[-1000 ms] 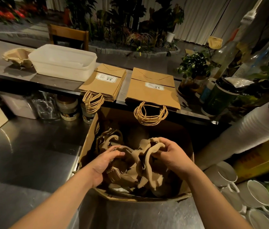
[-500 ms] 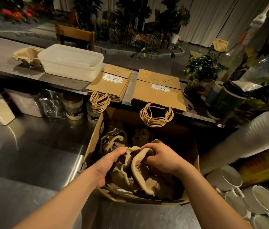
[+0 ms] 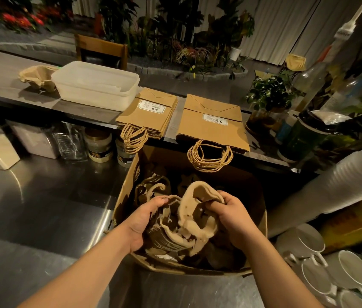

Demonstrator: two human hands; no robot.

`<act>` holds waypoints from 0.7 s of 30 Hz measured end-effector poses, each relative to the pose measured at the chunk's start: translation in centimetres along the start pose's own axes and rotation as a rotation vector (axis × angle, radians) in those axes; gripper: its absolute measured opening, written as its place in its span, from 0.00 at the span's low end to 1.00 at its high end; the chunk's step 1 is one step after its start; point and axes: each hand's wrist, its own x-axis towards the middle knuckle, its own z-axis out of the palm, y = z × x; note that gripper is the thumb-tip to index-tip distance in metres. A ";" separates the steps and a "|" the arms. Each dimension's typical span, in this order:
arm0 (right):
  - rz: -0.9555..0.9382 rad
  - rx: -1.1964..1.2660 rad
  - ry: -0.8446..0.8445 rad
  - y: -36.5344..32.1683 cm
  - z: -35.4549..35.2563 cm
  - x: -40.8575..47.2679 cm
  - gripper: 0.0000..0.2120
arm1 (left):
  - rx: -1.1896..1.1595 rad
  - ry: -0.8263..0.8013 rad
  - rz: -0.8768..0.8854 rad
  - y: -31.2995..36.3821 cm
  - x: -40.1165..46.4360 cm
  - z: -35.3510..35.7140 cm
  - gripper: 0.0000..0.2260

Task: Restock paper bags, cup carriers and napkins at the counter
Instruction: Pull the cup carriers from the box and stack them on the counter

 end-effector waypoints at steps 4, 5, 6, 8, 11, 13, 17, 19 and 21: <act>0.123 0.082 0.121 2.1 0.5 -0.2 0.09 | -0.047 0.050 0.052 -0.1 0.5 -0.2 0.18; 0.151 0.080 0.133 2.6 0.8 -0.3 0.09 | -0.050 0.054 0.057 -0.1 0.6 -0.2 0.18; 0.179 0.081 0.137 3.1 1.0 -0.4 0.09 | -0.050 0.051 0.062 -0.1 0.7 -0.3 0.17; 0.220 0.066 0.146 3.9 1.6 -0.6 0.09 | -0.057 0.051 0.082 -0.1 0.8 -0.4 0.16; 0.200 -0.076 0.163 4.2 2.4 -1.0 0.10 | -0.035 0.046 0.119 -0.1 0.8 -0.5 0.23; 0.195 -0.164 0.166 4.2 2.9 -1.2 0.11 | -0.017 0.046 0.142 -0.1 0.8 -0.5 0.26; 0.260 -0.159 0.161 3.9 3.6 -1.0 0.14 | 0.038 0.024 0.176 -0.2 0.7 -0.4 0.32; 0.312 -0.115 0.135 3.8 4.0 -0.8 0.12 | 0.053 0.026 0.199 -0.2 0.6 -0.2 0.32; 0.325 -0.150 0.097 3.8 4.3 -0.6 0.11 | 0.079 0.033 0.219 -0.2 0.4 0.1 0.34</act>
